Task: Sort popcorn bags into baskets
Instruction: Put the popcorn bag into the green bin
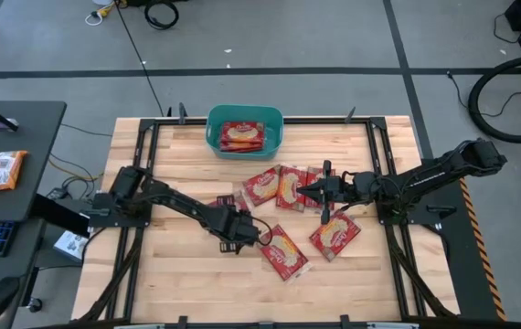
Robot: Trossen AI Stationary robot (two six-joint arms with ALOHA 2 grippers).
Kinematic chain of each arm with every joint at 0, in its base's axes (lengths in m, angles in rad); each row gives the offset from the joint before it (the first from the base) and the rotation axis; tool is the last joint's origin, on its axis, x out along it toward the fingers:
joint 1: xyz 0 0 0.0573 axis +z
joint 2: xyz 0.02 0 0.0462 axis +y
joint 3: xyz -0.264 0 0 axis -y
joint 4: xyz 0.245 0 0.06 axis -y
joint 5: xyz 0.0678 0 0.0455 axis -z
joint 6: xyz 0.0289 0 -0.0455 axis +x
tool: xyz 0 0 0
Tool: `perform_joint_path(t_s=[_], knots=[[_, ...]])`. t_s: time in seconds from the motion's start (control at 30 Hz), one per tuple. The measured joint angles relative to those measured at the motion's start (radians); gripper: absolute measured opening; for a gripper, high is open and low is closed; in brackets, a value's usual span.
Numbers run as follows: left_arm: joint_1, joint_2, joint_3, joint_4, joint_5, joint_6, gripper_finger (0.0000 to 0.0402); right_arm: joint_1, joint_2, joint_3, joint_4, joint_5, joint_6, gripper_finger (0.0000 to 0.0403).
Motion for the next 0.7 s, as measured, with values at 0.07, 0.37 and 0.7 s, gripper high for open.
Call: perform_joint_path(t_s=[0.07,0.37,0.7], knots=[[0.000,0.006,0.001,-0.015,-0.009,0.000,0.0230,0.000,0.000,0.000,0.000,0.000,0.000,0.0013],[0.001,0.018,-0.003,-0.043,-0.064,0.036,0.0100,0.000,0.000,0.000,0.000,0.000,0.000,0.0013],[0.007,-0.007,-0.003,-0.049,-0.029,0.113,0.0007,0.000,0.000,0.000,0.000,0.000,0.000,0.0013]])
